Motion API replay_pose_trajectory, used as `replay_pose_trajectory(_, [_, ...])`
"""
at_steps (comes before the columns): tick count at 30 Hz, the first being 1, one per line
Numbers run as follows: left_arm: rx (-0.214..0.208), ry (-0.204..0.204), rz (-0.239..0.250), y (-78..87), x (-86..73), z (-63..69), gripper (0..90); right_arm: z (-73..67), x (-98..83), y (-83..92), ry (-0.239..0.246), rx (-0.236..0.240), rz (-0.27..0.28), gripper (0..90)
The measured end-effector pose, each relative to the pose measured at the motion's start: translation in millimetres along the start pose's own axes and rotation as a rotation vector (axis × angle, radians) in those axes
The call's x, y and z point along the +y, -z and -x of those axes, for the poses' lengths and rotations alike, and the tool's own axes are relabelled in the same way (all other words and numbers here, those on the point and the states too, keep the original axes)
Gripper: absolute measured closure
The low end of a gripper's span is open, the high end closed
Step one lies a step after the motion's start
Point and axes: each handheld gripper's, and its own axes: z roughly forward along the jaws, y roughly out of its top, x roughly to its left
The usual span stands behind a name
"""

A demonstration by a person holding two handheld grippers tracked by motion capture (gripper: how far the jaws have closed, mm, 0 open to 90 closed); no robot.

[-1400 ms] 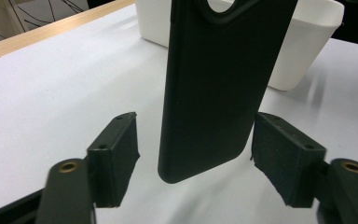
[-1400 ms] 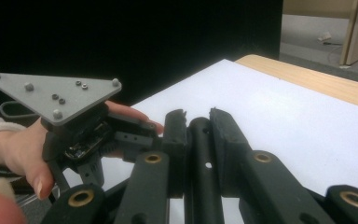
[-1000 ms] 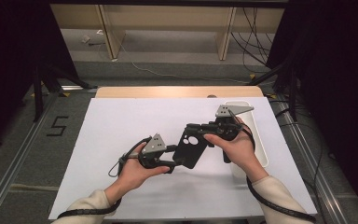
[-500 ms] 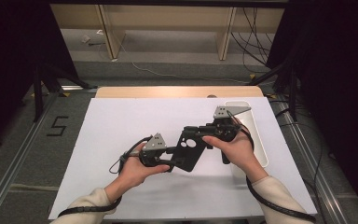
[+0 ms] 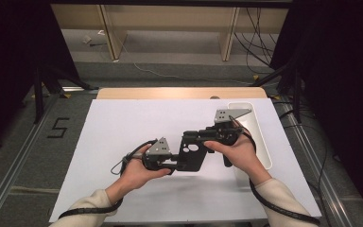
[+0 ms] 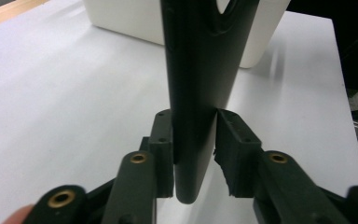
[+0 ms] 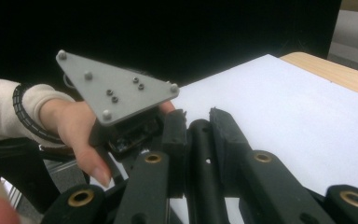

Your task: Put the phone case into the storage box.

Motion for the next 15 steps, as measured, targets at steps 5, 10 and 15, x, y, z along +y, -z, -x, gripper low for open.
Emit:
replay_pose_trajectory(5, [-0.001,0.013,-0.013,2.9,2.5,2.5,79.0,-2.4,1.4,-0.2,0.046,0.020,0.006,76.7])
replay_pose_trajectory(10, [-0.030,0.018,-0.014,4.5,3.8,3.5,79.9,-3.4,2.3,1.5,0.099,0.020,0.024,73.1])
replay_pose_trajectory(15, [-0.019,0.015,-0.013,6.3,4.9,4.2,80.2,-3.1,1.7,1.6,0.112,0.016,0.038,64.3])
